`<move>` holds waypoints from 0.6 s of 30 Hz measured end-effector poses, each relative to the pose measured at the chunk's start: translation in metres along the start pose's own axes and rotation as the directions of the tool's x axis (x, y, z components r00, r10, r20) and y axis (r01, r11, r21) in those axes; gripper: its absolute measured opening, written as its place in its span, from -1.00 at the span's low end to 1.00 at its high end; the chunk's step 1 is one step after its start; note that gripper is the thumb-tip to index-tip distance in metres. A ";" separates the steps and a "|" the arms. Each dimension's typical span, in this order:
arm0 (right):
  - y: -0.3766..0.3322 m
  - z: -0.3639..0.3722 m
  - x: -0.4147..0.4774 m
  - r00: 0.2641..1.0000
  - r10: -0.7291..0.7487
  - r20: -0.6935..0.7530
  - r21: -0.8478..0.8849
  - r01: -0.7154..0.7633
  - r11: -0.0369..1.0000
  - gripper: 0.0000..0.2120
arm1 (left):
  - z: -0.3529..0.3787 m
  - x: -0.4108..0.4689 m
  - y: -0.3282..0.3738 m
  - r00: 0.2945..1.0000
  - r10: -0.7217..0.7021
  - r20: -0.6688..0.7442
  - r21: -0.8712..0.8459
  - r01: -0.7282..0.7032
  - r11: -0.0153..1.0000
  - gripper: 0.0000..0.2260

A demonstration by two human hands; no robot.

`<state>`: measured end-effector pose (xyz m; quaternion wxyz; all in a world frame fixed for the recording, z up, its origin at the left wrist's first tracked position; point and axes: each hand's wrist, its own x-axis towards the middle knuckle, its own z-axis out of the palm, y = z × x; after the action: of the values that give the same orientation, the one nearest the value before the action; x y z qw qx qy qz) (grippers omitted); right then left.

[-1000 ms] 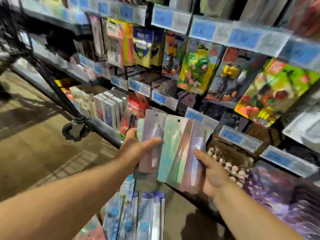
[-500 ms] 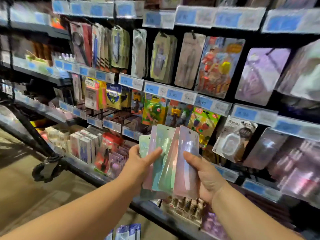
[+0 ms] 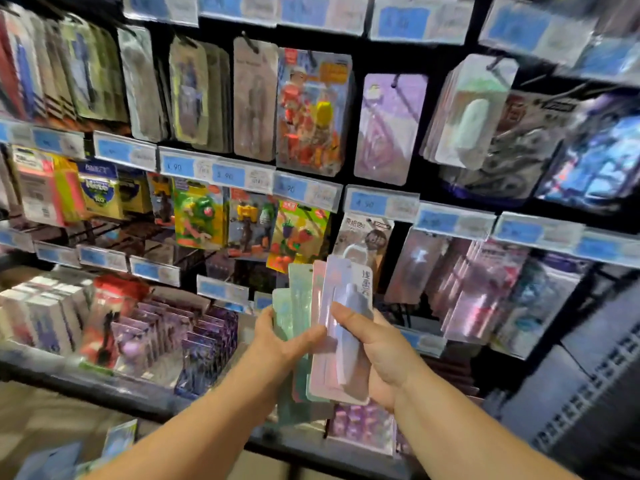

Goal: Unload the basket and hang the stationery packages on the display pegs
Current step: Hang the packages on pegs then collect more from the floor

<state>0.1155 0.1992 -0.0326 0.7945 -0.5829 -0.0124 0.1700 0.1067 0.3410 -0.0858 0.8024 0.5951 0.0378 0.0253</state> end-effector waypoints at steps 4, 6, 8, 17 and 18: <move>-0.005 -0.013 -0.006 0.999 -0.019 -0.040 0.048 0.020 0.999 -0.56 | 0.012 0.009 -0.003 0.996 -0.053 0.067 -0.054 0.056 0.997 -0.04; -0.006 -0.017 -0.005 0.994 -0.044 -0.100 0.057 0.050 0.997 -0.56 | 0.019 0.012 -0.002 0.993 -0.079 0.093 -0.050 0.084 0.995 0.01; -0.007 -0.020 -0.003 0.985 -0.063 -0.160 0.028 0.069 0.997 -0.54 | 0.023 0.013 -0.004 0.992 -0.094 0.084 -0.068 0.099 0.993 0.02; 0.000 -0.022 -0.004 0.986 -0.045 -0.158 -0.027 0.041 0.999 -0.43 | 0.014 0.010 -0.021 0.977 -0.108 0.184 -0.242 0.151 0.959 -0.09; 0.001 -0.023 -0.005 0.986 -0.041 -0.163 -0.021 0.038 0.999 -0.39 | 0.014 0.008 -0.023 0.970 -0.085 0.227 -0.240 0.141 0.960 -0.16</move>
<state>0.1156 0.1769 -0.0397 0.7909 -0.6015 0.0398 0.1057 0.1159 0.3216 -0.1041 0.8716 0.4832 -0.0185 -0.0806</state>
